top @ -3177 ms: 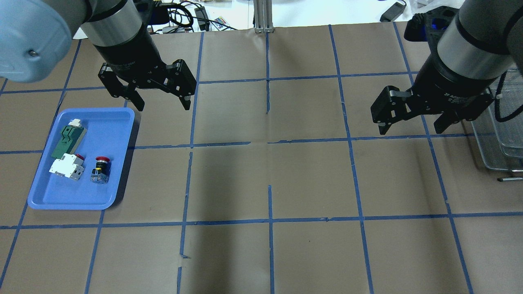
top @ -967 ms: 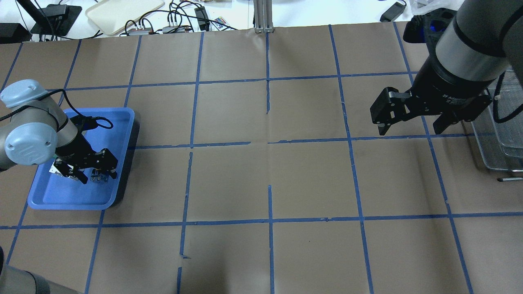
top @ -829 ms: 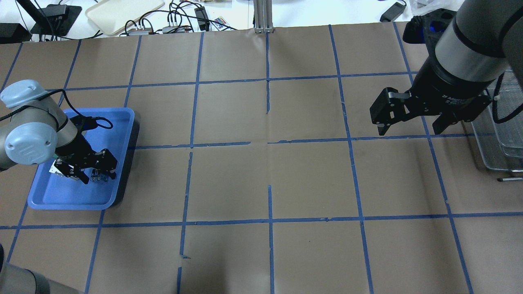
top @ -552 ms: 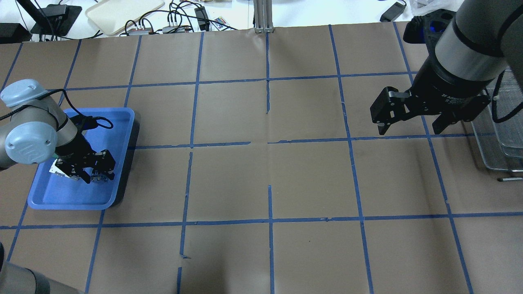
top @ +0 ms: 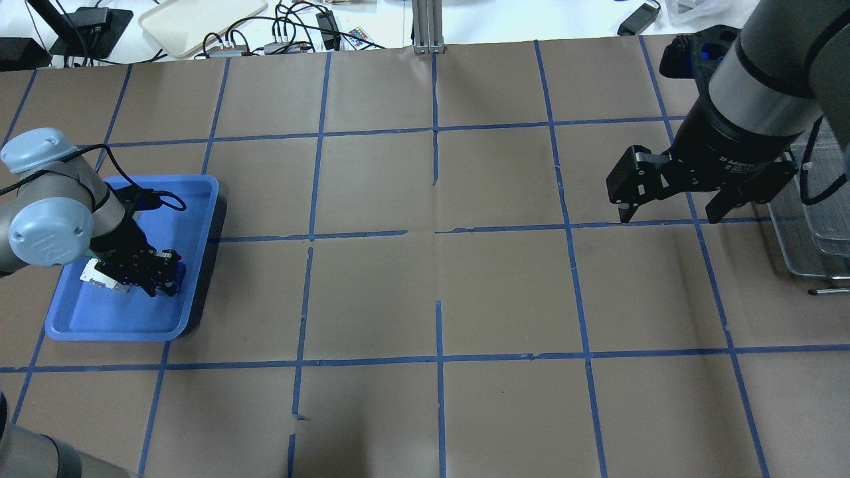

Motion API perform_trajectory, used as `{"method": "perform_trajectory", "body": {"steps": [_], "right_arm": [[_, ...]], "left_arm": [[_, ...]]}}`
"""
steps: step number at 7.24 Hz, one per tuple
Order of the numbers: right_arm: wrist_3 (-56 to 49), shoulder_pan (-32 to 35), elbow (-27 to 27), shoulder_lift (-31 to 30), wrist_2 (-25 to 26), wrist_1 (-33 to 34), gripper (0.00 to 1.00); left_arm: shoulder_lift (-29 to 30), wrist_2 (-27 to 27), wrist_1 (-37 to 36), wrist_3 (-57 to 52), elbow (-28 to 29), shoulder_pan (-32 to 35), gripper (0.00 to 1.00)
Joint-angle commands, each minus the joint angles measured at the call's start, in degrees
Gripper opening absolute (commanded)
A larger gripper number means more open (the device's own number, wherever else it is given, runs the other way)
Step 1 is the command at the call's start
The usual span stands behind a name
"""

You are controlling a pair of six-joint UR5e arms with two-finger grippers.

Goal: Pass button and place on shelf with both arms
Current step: 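Close the left gripper on the red push button's base and lift it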

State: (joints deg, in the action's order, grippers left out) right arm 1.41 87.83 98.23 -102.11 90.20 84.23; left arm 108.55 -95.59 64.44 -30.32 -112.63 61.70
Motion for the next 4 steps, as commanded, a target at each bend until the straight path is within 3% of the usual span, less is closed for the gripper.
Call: {"method": "perform_trajectory", "body": {"steps": [1,2,4], "right_arm": [[0.0,-0.3,0.0,0.0,0.1,0.1,1.00],[0.1,-0.3,0.0,0.1,-0.2,0.1,1.00],[11.5,-2.6,-0.7,2.3,-0.9,-0.9,1.00]], "left_arm": [[-1.2,0.1,-0.5,-10.2,2.8,1.3,0.00],[-1.0,0.4,5.1,-18.1,7.0,3.0,0.00],[-1.1,1.1,11.6,-31.9,12.3,7.8,0.00]]}}
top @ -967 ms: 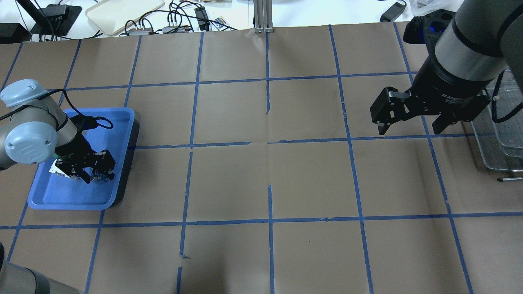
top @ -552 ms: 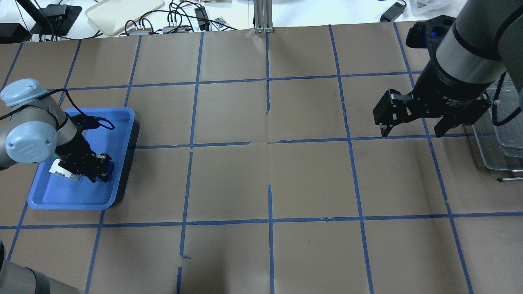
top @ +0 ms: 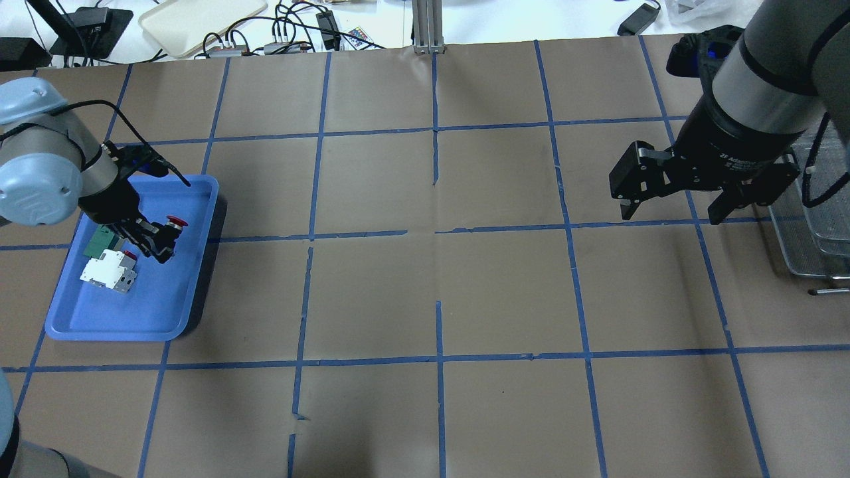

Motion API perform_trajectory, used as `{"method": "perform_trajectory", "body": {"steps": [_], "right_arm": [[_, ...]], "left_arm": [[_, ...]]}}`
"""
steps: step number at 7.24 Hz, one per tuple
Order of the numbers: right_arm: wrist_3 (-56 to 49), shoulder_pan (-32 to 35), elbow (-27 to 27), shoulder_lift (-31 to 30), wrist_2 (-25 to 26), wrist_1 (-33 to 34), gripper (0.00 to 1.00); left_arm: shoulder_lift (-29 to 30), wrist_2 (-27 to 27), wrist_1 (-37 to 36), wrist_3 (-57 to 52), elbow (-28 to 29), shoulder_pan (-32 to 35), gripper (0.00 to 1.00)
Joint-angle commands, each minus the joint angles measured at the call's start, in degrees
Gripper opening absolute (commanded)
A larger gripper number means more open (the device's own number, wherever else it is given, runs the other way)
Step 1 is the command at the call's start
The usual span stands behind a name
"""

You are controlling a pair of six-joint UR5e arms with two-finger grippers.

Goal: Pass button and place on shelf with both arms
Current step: 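Carry the button up toward the right gripper while the right arm approaches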

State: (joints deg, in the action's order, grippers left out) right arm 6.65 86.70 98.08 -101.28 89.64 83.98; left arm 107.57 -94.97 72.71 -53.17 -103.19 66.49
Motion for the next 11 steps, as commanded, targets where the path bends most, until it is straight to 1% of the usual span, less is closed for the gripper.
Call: {"method": "perform_trajectory", "body": {"steps": [1,2,3,4,5,6,7,8,9,10,11], "right_arm": [[6.9,-2.4,-0.9,1.2,-0.4,-0.6,1.00],[7.0,-2.6,-1.0,1.3,-0.4,-0.5,1.00],[7.0,-2.7,-1.6,1.5,-2.5,-0.5,1.00],[7.8,-2.7,-2.0,1.6,-5.3,-0.3,1.00],[14.8,-2.9,-2.9,1.5,-9.1,-0.4,1.00],[20.2,-3.2,-3.4,1.8,-15.7,-0.1,1.00],[26.7,-4.1,-3.7,2.5,-21.3,0.0,1.00],[28.0,-6.8,-3.9,3.3,-25.9,0.0,1.00],[29.2,-10.3,-4.0,3.5,-29.2,-0.8,1.00],[35.7,-12.6,-3.8,3.5,-35.0,-1.8,1.00],[40.1,-13.0,-3.8,4.5,-38.4,-1.4,1.00]], "left_arm": [[-1.2,3.0,3.5,-13.5,3.5,7.4,0.00],[-2.6,3.1,3.7,-14.1,4.6,12.4,0.00],[-2.6,6.5,4.9,-14.3,6.9,16.5,0.00],[-2.4,11.1,6.3,-14.5,10.7,21.5,0.00],[-2.8,12.1,8.0,-14.7,14.2,27.8,0.00],[-3.7,12.2,10.1,-14.6,18.0,31.6,0.00],[-3.9,16.9,12.1,-13.7,21.2,32.5,0.00],[-3.0,18.8,15.3,-13.2,21.9,33.5,0.00],[-3.0,18.9,14.9,-10.1,22.1,37.1,0.00],[-2.6,18.9,14.7,-4.8,22.3,40.0,0.00],[-2.0,18.9,11.3,-0.6,21.7,40.3,0.00]]}}
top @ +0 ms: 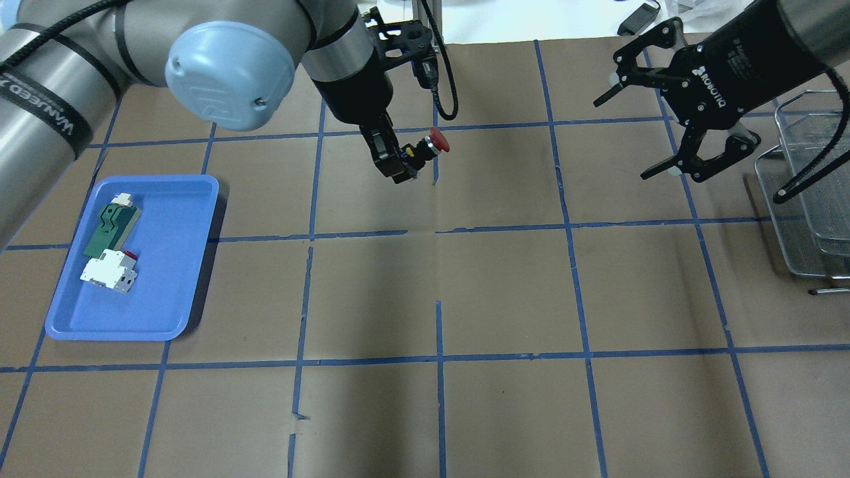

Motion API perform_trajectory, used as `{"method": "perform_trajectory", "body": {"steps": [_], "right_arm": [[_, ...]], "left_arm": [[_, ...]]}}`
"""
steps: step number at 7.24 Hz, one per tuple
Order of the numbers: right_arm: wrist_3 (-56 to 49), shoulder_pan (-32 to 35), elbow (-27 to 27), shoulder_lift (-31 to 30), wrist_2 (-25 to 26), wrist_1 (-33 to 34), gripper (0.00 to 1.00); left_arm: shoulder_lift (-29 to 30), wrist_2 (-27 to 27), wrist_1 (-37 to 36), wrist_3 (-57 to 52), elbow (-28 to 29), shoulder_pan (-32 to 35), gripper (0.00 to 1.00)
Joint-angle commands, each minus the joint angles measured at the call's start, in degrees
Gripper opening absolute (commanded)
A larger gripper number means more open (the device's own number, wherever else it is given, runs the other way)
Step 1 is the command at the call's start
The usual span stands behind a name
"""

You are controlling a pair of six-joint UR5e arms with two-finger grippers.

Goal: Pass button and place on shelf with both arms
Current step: 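Carry the button up toward the right gripper while the right arm approaches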

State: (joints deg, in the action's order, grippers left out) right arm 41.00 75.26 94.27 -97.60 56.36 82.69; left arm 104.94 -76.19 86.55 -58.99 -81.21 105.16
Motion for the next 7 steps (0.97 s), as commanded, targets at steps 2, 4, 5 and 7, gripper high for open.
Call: {"method": "perform_trajectory", "body": {"steps": [2,4,5,7], "right_arm": [[6.5,-1.6,0.6,2.1,-5.5,0.1,1.00],[11.1,-1.5,0.7,4.9,-8.1,0.3,1.00],[11.6,-1.4,0.3,6.7,-11.5,1.4,1.00],[14.0,-1.3,-0.2,8.5,-13.5,2.0,1.00]], "left_arm": [[0.8,0.2,-6.4,5.9,-0.4,2.1,0.00],[0.5,1.3,-13.5,5.4,-0.4,4.3,0.00],[1.2,1.4,-15.7,5.5,-0.5,5.8,0.00],[1.6,1.4,-17.5,5.0,-0.7,10.4,0.00]]}}
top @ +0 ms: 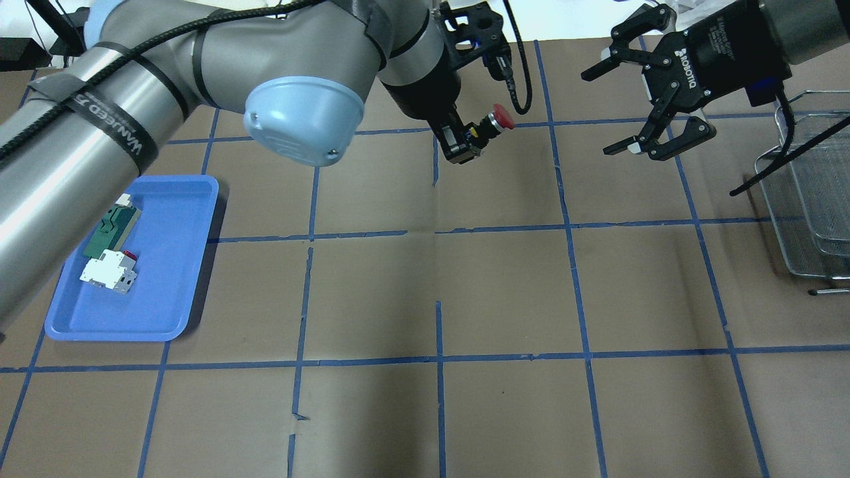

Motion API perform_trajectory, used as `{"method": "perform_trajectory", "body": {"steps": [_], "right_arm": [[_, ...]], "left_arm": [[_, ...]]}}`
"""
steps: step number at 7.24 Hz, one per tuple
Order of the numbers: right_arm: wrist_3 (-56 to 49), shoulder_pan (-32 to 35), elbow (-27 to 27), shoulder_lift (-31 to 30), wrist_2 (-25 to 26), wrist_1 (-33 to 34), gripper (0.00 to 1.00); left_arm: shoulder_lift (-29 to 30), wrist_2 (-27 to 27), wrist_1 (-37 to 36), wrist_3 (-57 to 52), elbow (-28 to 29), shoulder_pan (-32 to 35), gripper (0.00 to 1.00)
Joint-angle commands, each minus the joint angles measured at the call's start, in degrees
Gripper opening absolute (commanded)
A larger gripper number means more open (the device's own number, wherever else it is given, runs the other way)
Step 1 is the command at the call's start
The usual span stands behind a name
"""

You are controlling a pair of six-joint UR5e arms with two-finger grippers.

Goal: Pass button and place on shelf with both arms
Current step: 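Carry the button up toward the right gripper while the right arm approaches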

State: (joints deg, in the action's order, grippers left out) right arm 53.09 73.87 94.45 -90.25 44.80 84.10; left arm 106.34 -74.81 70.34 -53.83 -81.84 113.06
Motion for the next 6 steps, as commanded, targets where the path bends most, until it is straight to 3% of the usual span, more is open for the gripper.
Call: {"method": "perform_trajectory", "body": {"steps": [1,2,6], "right_arm": [[5.8,0.0,0.0,1.3,-2.5,3.1,1.00],[7.6,0.0,0.3,2.1,-2.4,5.8,1.00],[9.3,0.6,0.6,2.2,-2.3,4.6,1.00]], "left_arm": [[0.5,0.2,-4.2,-0.2,-0.2,2.6,0.00],[1.1,0.2,-6.8,0.6,-0.1,2.9,0.00],[0.5,0.9,-8.4,0.5,0.0,3.4,0.00]]}}
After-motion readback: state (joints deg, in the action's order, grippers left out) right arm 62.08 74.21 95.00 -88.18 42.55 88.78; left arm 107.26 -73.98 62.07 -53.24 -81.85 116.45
